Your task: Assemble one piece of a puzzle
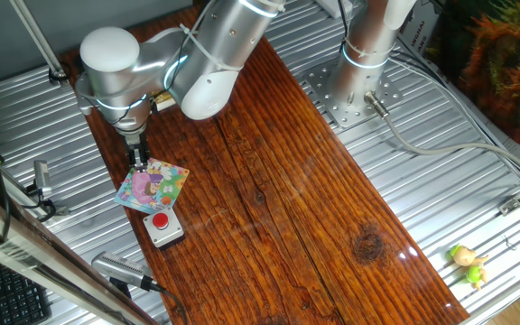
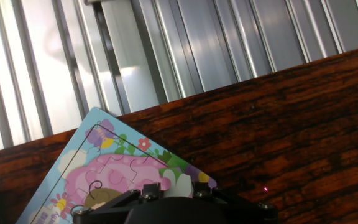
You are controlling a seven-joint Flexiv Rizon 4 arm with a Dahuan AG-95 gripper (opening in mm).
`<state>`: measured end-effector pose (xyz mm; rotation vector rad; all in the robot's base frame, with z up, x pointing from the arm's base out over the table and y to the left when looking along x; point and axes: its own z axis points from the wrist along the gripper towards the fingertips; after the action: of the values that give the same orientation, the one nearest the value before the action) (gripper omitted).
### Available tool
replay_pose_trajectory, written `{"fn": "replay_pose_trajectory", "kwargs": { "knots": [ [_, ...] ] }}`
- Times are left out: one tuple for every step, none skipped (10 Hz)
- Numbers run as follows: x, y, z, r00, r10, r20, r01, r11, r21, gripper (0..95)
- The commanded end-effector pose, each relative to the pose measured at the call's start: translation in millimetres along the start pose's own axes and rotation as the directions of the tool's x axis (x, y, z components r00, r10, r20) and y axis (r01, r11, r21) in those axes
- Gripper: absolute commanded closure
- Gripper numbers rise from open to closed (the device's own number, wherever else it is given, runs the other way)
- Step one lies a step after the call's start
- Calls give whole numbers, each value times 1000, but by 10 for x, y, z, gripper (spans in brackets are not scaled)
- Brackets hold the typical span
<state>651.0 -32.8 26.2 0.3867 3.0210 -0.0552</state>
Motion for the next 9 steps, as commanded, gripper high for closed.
{"fn": "replay_pose_trajectory", "kwargs": {
  "knots": [
    [21, -5, 12, 1000, 1, 0, -1, 1000, -1, 950],
    [30, -9, 18, 1000, 1, 0, -1, 1000, -1, 950],
    [49, -19, 29, 1000, 1, 1, -1, 1000, -1, 950],
    [57, -22, 34, 1000, 0, -1, 0, 1000, 0, 950],
    [58, -22, 34, 1000, 0, -1, 0, 1000, -1, 950],
    [57, -22, 33, 1000, 0, -1, 0, 1000, -2, 950],
    [57, -22, 33, 1000, 0, -1, 0, 1000, -2, 950],
    [58, -22, 34, 1000, 0, -1, 0, 1000, -2, 950],
    [58, -22, 34, 1000, 1, -1, -1, 1000, -2, 950]
  ]
}}
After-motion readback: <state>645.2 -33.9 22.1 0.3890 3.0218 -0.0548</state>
